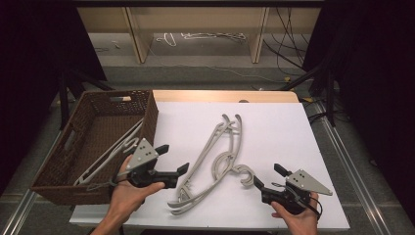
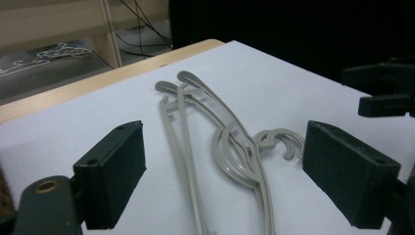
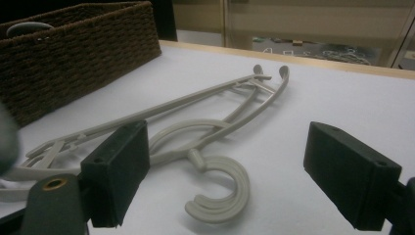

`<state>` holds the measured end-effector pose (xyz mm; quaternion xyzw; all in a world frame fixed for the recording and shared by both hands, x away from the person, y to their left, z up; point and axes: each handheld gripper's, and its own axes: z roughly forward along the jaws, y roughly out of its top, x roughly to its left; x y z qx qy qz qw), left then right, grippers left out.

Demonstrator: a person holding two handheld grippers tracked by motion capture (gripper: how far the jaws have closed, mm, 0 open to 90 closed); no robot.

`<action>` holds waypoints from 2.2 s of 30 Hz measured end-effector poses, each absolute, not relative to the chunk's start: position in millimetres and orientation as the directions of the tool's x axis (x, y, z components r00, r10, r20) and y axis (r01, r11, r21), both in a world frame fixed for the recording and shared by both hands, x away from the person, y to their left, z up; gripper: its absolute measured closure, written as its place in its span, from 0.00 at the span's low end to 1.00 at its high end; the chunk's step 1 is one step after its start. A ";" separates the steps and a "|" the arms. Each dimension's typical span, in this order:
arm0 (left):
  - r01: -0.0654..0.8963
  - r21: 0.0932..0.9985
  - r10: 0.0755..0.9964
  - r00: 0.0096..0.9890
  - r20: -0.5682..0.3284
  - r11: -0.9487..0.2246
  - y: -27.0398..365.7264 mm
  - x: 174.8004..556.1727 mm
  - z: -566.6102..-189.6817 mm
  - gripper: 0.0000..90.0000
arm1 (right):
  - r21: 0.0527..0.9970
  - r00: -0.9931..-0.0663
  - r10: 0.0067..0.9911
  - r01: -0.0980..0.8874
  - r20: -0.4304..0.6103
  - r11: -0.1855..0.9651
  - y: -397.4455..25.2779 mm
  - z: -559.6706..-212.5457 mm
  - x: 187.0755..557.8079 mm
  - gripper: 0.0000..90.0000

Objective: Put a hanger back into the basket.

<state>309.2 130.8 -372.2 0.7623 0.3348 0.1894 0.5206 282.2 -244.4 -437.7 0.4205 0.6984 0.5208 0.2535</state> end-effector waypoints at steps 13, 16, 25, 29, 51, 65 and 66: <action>0.329 0.886 0.682 0.731 -0.020 -0.327 91.3 307.9 -411.6 0.18 | 0.938 -0.517 0.851 0.333 0.096 0.097 -243.9 -437.0 281.0 0.20; 0.339 0.869 0.665 0.746 -0.015 -0.361 81.8 310.1 -420.5 0.18 | 0.939 -0.520 0.849 0.329 0.090 0.102 -244.2 -437.7 281.4 0.20; 0.342 0.847 0.644 0.765 0.001 -0.407 63.8 313.7 -437.3 0.18 | 0.938 -0.523 0.847 0.333 0.096 0.099 -244.0 -437.0 281.2 0.20; 0.368 0.828 0.637 0.771 -0.017 -0.423 61.7 314.8 -444.3 0.18 | 0.939 -0.530 0.843 0.327 0.091 0.105 -243.9 -436.9 281.2 0.20; 0.405 0.733 0.598 0.801 0.004 -0.547 36.0 328.9 -463.9 0.19 | 0.941 -0.533 0.841 0.322 0.091 0.103 -244.5 -439.9 284.4 0.19; 0.430 0.666 0.583 0.813 0.008 -0.609 27.7 341.8 -465.5 0.36 | 0.940 -0.535 0.841 0.323 0.086 0.109 -245.9 -439.7 285.2 0.19; 0.409 0.657 0.564 0.825 0.031 -0.634 28.0 342.8 -464.9 0.36 | 0.934 -0.531 0.844 0.334 0.075 0.127 -246.7 -438.5 284.1 0.19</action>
